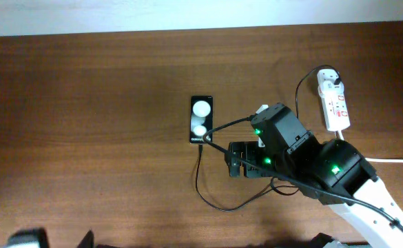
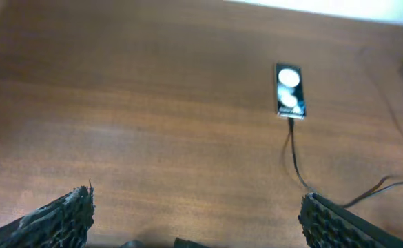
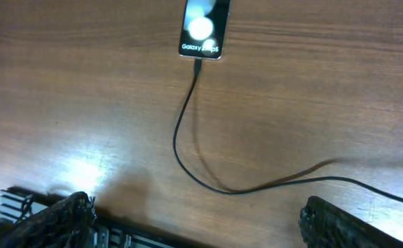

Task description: Plug charger to phone and switch on socket

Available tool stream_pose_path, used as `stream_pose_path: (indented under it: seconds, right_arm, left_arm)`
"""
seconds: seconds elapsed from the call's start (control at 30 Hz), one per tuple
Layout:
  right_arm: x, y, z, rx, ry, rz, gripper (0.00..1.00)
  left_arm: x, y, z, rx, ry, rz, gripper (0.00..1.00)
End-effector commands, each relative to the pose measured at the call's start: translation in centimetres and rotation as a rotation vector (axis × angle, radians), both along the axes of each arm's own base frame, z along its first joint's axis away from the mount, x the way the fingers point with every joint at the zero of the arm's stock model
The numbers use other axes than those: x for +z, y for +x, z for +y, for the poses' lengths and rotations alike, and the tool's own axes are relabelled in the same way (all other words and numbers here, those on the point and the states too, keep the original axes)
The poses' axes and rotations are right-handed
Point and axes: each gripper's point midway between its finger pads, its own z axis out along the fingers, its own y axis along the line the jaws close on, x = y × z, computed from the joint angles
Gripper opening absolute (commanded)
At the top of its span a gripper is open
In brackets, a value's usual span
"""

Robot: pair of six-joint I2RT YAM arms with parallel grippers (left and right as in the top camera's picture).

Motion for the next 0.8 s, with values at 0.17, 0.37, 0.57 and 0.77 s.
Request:
stream_pose_path:
  seconds: [0.17,0.37,0.57,0.77]
  right_arm:
    - [0.8,0.1,-0.1,-0.004,0.015,-0.026,0.99]
    - [0.8,0.1,-0.1,-0.004,0.015,-0.026,0.99]
    - [0.8,0.1,-0.1,-0.004,0.015,-0.026,0.99]
    - [0.8,0.1,-0.1,-0.004,0.015,-0.026,0.99]
  left_arm:
    - [-0.2,-4.2,1.3,0.012,-0.047,-0.210,0.99]
    - [-0.2,-4.4,1.4,0.012,-0.049,-0.219,0.99]
    - [-0.3,-4.6,1.4,0.013,-0.051,-0.227,0.99]
    - [-0.4,-5.8,1.7,0.013,-0.065,-0.280,0.99]
